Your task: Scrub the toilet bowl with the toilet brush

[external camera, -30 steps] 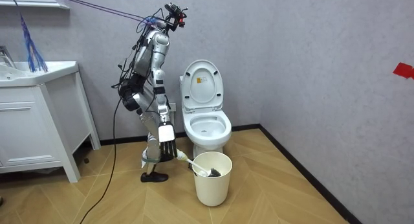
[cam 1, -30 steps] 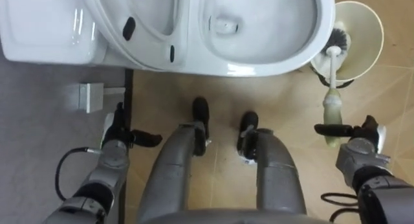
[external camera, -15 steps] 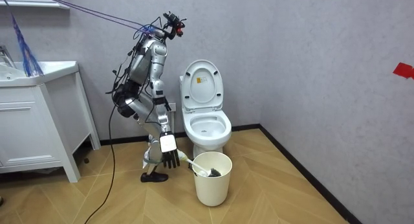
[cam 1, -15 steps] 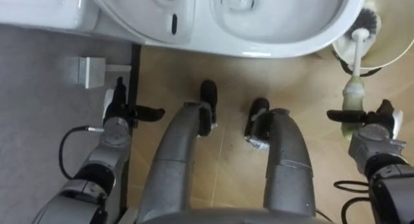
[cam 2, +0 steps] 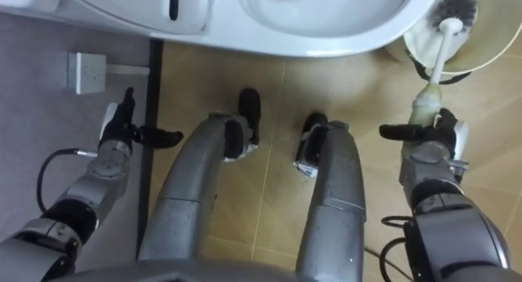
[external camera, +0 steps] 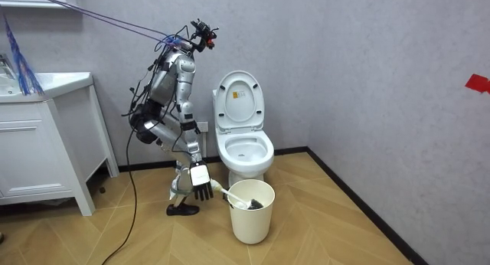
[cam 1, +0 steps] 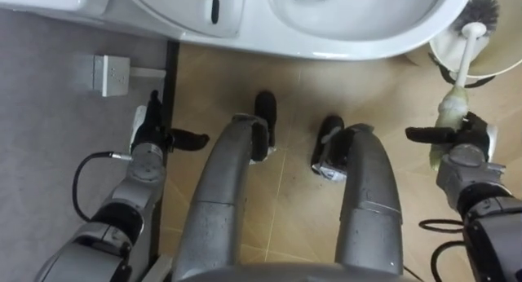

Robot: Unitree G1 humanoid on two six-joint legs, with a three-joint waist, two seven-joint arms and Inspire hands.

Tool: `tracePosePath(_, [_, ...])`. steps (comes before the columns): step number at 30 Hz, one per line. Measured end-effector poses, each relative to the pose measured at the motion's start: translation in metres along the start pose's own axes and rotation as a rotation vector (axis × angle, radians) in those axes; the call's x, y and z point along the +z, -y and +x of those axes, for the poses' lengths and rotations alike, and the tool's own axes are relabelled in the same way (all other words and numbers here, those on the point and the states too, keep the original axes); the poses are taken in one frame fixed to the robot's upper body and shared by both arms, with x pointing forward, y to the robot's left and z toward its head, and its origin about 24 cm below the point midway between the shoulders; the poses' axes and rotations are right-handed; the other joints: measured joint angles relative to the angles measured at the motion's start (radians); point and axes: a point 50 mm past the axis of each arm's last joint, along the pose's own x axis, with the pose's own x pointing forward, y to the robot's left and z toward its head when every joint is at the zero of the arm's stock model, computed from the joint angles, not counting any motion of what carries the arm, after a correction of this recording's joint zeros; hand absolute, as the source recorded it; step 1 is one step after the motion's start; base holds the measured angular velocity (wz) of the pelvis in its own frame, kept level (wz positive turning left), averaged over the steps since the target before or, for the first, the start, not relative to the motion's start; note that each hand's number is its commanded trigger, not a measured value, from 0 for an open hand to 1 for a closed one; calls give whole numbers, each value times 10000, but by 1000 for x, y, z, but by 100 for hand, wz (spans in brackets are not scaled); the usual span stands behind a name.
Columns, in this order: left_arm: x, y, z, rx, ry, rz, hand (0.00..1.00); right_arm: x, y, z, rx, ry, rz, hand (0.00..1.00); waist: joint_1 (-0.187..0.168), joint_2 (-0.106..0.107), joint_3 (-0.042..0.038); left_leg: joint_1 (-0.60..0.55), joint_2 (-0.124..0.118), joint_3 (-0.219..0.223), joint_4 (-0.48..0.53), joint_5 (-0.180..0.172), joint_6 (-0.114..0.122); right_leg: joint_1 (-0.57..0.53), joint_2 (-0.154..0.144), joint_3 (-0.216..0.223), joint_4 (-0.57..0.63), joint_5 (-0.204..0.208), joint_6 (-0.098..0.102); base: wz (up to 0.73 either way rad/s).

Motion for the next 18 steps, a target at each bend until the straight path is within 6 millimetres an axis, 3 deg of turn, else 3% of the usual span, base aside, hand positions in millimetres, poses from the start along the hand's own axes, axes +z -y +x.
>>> tracePosePath(7, [-5,-1,-2,23,-174,-134,0,-23,11,0,186,-846,-62,100,253,71,14,-14,6,33,174,-111,-5,8,93,32,101,-44,15,-2])
tracePosePath(18, [-16,1,-7,-10,-468,-343,0,-29,11,0,474,-1265,1058,100,289,136,-23,139,16,21,357,-229,-17,142,114,117,277,-160,26,-1])
